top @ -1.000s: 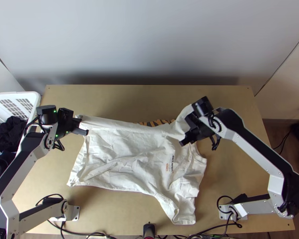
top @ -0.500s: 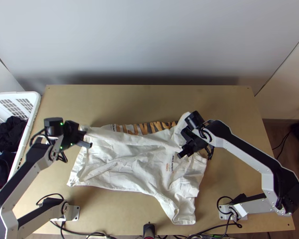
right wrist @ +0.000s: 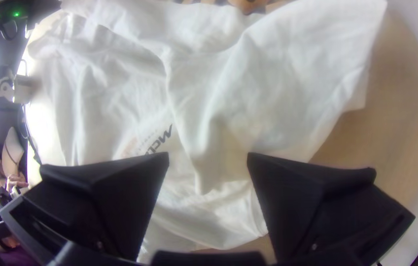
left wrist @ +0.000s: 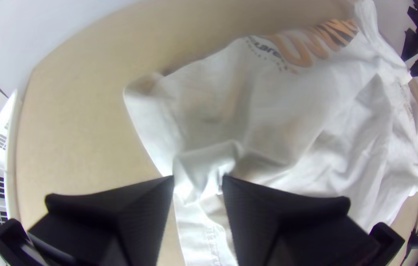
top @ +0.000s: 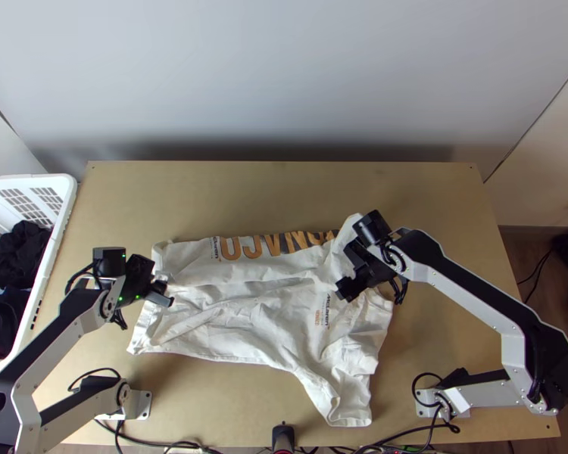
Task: Fold the t-shirt
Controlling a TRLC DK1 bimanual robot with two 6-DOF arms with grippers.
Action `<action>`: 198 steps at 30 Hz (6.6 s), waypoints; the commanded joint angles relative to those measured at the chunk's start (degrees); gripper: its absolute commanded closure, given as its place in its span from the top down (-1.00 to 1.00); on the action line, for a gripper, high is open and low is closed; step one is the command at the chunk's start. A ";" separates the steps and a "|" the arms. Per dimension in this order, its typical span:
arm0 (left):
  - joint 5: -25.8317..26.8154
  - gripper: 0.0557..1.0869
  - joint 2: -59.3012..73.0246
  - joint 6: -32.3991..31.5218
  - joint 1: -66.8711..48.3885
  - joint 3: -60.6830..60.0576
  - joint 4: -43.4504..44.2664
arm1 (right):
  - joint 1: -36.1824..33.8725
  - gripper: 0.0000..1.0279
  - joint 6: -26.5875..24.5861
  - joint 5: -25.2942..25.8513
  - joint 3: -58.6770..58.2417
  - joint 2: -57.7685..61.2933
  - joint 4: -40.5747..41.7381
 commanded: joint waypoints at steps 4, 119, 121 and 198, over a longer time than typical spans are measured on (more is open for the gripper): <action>0.07 0.88 0.47 -0.82 3.45 3.28 -3.03 | -1.26 0.79 0.31 -0.13 5.21 -1.15 -2.41; 6.84 0.89 11.37 -15.33 2.93 28.85 -19.29 | -3.64 0.79 1.10 -0.66 4.41 -0.71 -2.50; 6.75 0.89 5.39 -14.01 2.75 24.55 -20.52 | -3.64 0.79 1.01 -0.66 4.68 -0.89 -2.50; -7.93 -0.93 -16.05 1.55 8.82 -4.19 -24.92 | 35.91 0.80 -0.57 -2.68 -1.74 -7.66 -10.06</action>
